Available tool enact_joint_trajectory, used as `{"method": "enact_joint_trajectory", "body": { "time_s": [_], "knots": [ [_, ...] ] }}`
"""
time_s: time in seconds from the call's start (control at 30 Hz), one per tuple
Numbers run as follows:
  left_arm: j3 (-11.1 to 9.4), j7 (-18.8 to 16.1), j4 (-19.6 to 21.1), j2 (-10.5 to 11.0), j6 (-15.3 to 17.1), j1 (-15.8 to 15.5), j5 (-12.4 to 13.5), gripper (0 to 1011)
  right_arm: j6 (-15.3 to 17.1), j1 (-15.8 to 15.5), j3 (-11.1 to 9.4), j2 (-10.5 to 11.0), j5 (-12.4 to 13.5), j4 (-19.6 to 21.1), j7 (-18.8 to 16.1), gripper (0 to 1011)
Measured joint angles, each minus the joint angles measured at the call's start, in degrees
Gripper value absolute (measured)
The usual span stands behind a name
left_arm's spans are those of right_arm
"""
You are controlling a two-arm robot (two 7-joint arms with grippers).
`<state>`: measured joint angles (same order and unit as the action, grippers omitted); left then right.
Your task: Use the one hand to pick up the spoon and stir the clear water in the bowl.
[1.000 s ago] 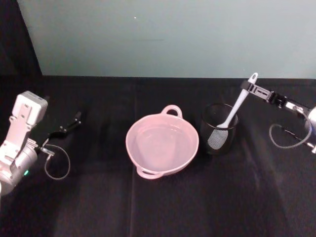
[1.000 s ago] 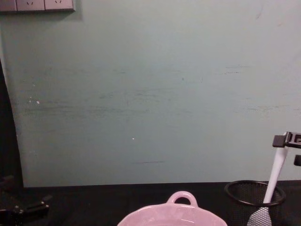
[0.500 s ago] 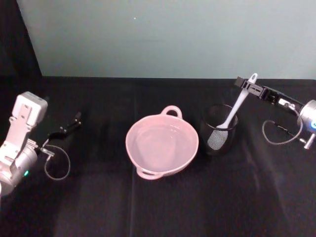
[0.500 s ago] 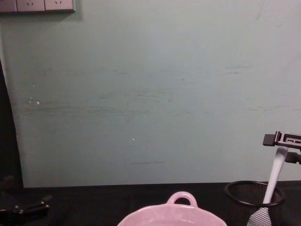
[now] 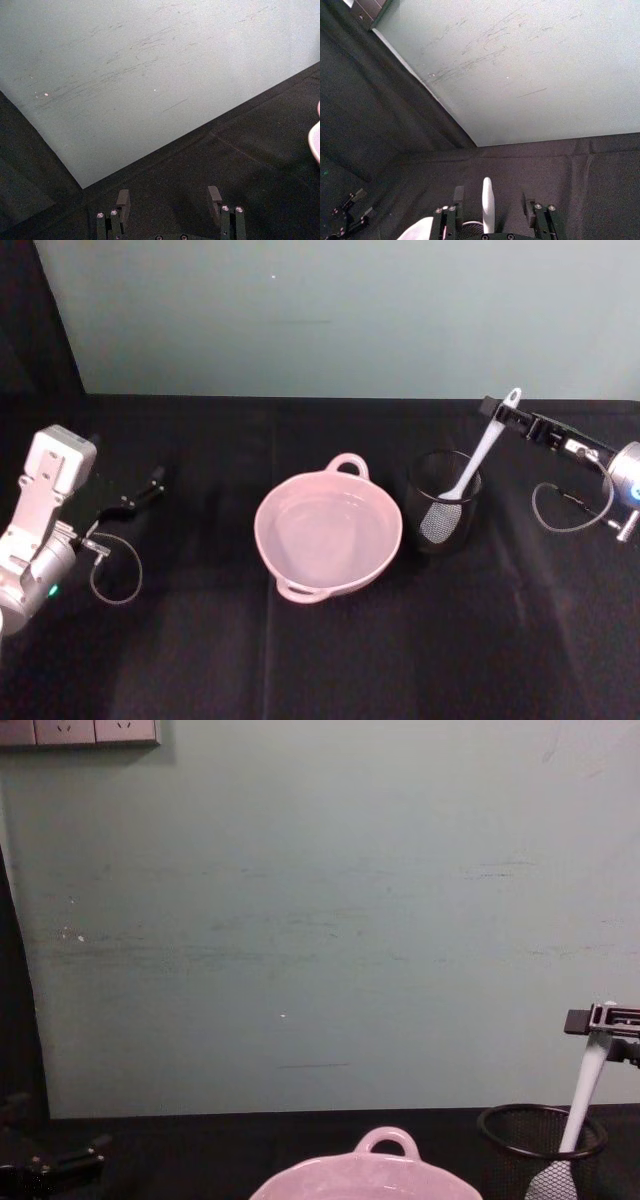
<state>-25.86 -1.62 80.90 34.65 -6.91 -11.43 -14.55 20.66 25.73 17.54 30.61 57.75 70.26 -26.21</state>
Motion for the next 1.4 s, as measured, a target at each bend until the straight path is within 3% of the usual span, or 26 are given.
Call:
{"method": "enact_joint_trajectory", "body": {
  "time_s": [0.67,0.93,1.27,1.4],
  "knots": [
    [0.0,0.0,0.0,0.0,0.0,0.0,0.0,1011,0.15,-0.09,-0.1,0.04,-0.03,0.15,0.07,125],
    [0.0,0.0,0.0,0.0,0.0,0.0,0.0,1011,-0.36,-0.2,0.2,0.41,-0.24,0.7,0.09,120],
    [0.0,0.0,0.0,0.0,0.0,0.0,0.0,1011,-2.76,-0.25,1.95,3.82,-1.65,6.1,-0.34,119],
    [0.0,0.0,0.0,0.0,0.0,0.0,0.0,1011,-2.81,0.53,2.69,6.11,-2.39,9.5,-0.46,120]
  ]
}}
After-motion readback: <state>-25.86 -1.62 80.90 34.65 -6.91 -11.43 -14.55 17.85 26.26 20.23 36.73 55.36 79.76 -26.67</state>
